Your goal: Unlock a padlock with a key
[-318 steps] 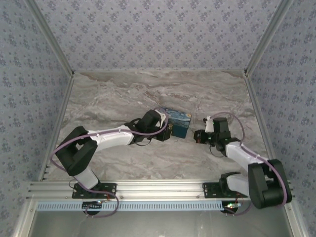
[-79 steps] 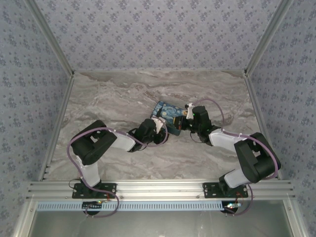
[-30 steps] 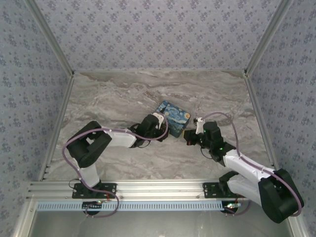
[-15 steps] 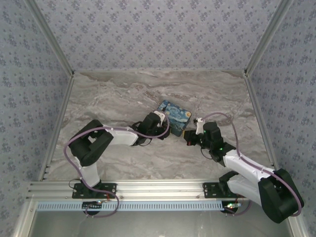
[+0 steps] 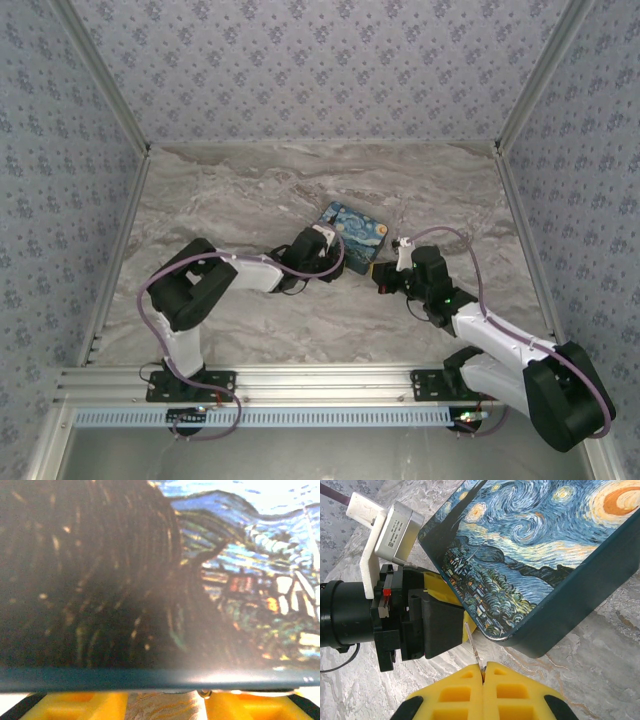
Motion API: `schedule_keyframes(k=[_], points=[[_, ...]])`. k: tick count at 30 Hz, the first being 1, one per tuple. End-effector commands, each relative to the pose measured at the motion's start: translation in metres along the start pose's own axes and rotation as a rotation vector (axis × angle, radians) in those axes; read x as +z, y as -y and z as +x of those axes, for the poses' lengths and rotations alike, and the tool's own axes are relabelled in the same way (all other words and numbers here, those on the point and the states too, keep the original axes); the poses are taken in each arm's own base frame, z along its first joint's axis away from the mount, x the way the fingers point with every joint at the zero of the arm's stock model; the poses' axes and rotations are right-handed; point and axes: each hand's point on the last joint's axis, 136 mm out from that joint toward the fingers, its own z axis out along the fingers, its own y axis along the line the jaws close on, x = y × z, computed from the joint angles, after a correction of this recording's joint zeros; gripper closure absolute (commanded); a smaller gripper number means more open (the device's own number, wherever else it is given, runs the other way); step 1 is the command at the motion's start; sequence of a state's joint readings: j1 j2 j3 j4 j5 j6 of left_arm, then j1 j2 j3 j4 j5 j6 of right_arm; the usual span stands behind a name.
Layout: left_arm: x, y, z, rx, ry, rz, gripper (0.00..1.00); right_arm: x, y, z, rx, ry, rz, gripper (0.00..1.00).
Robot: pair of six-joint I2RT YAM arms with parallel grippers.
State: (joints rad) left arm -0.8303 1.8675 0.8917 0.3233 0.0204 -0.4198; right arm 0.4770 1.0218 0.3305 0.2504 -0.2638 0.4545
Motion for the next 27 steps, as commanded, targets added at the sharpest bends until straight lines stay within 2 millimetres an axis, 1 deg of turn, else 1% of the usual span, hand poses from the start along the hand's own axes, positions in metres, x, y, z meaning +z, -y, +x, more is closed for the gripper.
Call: schedule_keyframes(k=[1,7,12,16,21,27], points=[[0.005,-0.005,-0.007,0.020,0.014,-0.023,0.57,0.000,-0.006,-0.013,-0.029,0.030,-0.006,1.00],[0.007,-0.007,-0.006,0.034,0.012,-0.030,0.59,0.000,-0.007,-0.012,-0.028,0.026,-0.011,1.00],[0.008,-0.006,-0.007,0.045,0.013,-0.026,0.67,0.000,-0.007,-0.008,-0.033,0.023,-0.018,1.00],[0.005,-0.004,-0.010,0.043,0.017,-0.018,0.70,0.000,-0.008,-0.002,-0.049,0.019,-0.024,1.00],[0.000,0.003,-0.013,0.017,0.014,0.012,0.73,-0.001,-0.007,0.008,-0.079,0.010,-0.025,1.00],[-0.008,0.017,-0.020,-0.059,0.005,0.070,0.74,-0.001,-0.008,0.021,-0.125,0.008,-0.035,1.00]])
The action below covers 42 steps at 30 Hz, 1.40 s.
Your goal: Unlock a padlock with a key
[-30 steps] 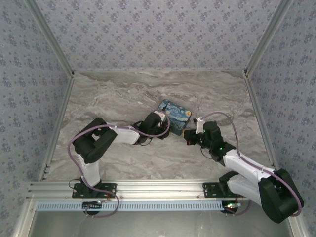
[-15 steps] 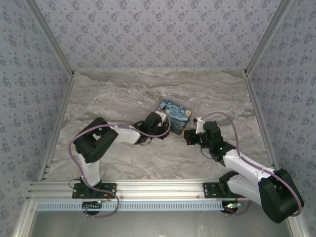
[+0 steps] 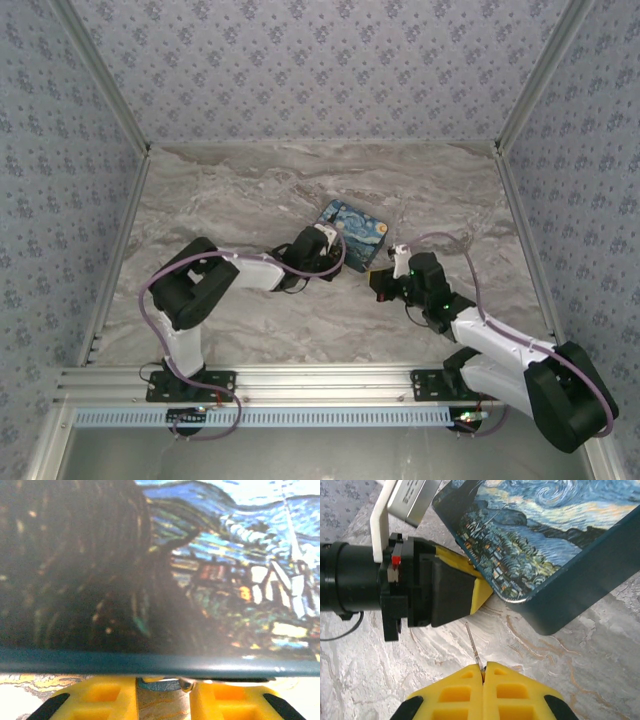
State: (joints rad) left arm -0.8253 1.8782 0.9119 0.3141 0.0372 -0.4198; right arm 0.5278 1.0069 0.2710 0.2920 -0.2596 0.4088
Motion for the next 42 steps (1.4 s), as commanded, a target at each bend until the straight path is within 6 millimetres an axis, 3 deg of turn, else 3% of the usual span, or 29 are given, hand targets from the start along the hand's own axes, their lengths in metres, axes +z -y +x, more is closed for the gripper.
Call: schedule_keyframes(k=[1,12,23,42], points=[[-0.012,0.017,-0.017,-0.075,0.004,0.064,0.74,-0.001,-0.001,0.002,-0.062,0.033,0.000,1.00],[-0.030,0.037,-0.030,-0.310,-0.018,0.175,0.75,0.012,-0.007,0.015,-0.167,0.030,-0.024,1.00],[-0.039,0.053,-0.042,-0.414,-0.003,0.267,0.75,0.027,-0.006,0.026,-0.177,0.010,-0.031,1.00],[-0.046,0.061,-0.044,-0.488,-0.004,0.318,0.75,0.039,0.002,0.015,-0.196,0.061,0.005,1.00]])
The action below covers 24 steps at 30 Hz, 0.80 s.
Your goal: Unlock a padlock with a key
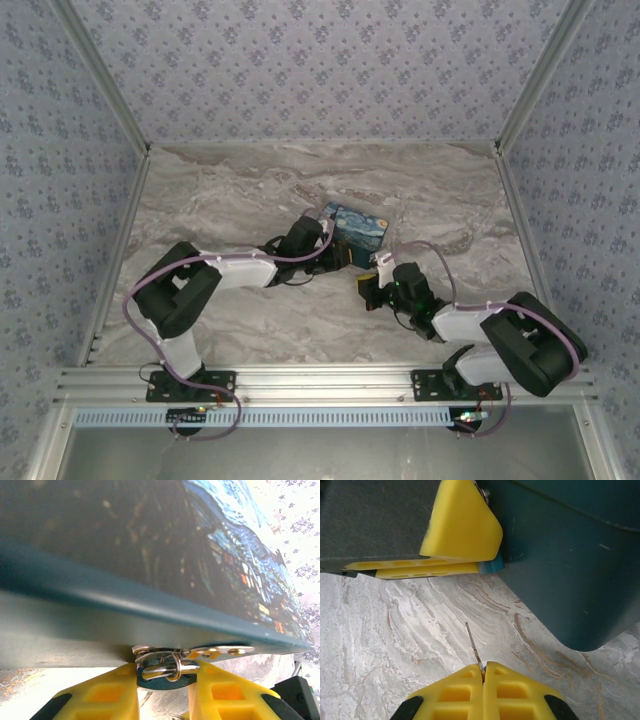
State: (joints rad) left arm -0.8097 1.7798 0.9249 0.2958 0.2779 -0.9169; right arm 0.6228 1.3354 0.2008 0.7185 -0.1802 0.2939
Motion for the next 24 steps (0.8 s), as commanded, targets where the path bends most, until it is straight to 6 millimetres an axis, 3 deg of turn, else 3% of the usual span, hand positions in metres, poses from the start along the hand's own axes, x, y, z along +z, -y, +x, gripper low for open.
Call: schedule_keyframes(k=[1,24], points=[[-0.013,0.026,-0.012,0.008,0.043,0.091,0.75,0.002,0.003,-0.011,-0.029,0.049,0.020,1.00],[-0.017,0.032,-0.012,-0.023,0.040,0.116,0.75,0.010,0.007,-0.029,-0.018,0.106,0.009,1.00]])
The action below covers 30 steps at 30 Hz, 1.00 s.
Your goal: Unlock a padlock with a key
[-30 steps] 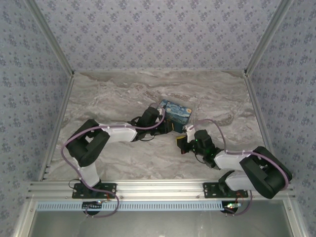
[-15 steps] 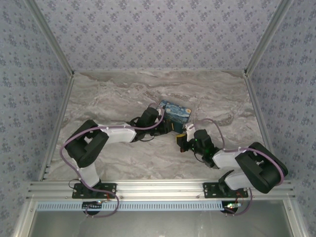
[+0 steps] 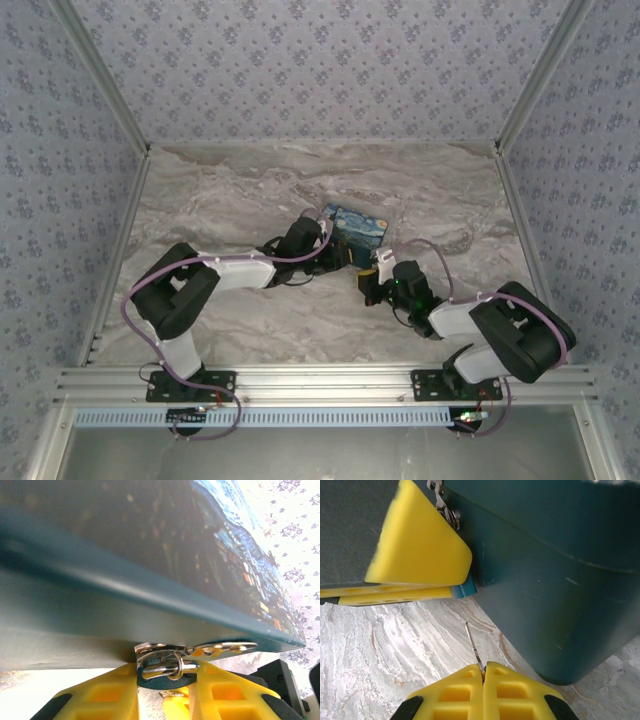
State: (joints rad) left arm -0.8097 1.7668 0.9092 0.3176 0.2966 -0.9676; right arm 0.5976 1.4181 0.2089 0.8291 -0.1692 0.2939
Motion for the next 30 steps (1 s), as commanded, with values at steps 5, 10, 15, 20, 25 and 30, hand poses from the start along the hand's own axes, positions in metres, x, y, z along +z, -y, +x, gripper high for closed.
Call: schedule_keyframes(k=[5,10,15,20,25,30], points=[[-0.0134,0.0279,-0.0124,0.021,0.043,0.092,0.75,0.0040,-0.0033,-0.0233,-0.021,0.068,-0.017,1.00],[-0.0130,0.0281,-0.0124,0.021,0.042,0.094,0.76,0.0061,-0.0041,-0.0264,-0.019,0.073,-0.025,1.00],[-0.0132,0.0281,-0.0125,0.019,0.044,0.095,0.76,0.0086,-0.0044,-0.0267,-0.018,0.075,-0.029,1.00],[-0.0135,0.0283,-0.0127,0.018,0.044,0.096,0.76,0.0101,-0.0051,-0.0265,-0.011,0.080,-0.038,1.00],[-0.0136,0.0293,-0.0118,0.013,0.041,0.101,0.76,0.0103,-0.0046,-0.0276,-0.009,0.091,-0.037,1.00],[-0.0141,0.0298,-0.0115,0.002,0.039,0.102,0.76,0.0091,-0.0043,-0.0288,-0.009,0.101,-0.036,1.00]])
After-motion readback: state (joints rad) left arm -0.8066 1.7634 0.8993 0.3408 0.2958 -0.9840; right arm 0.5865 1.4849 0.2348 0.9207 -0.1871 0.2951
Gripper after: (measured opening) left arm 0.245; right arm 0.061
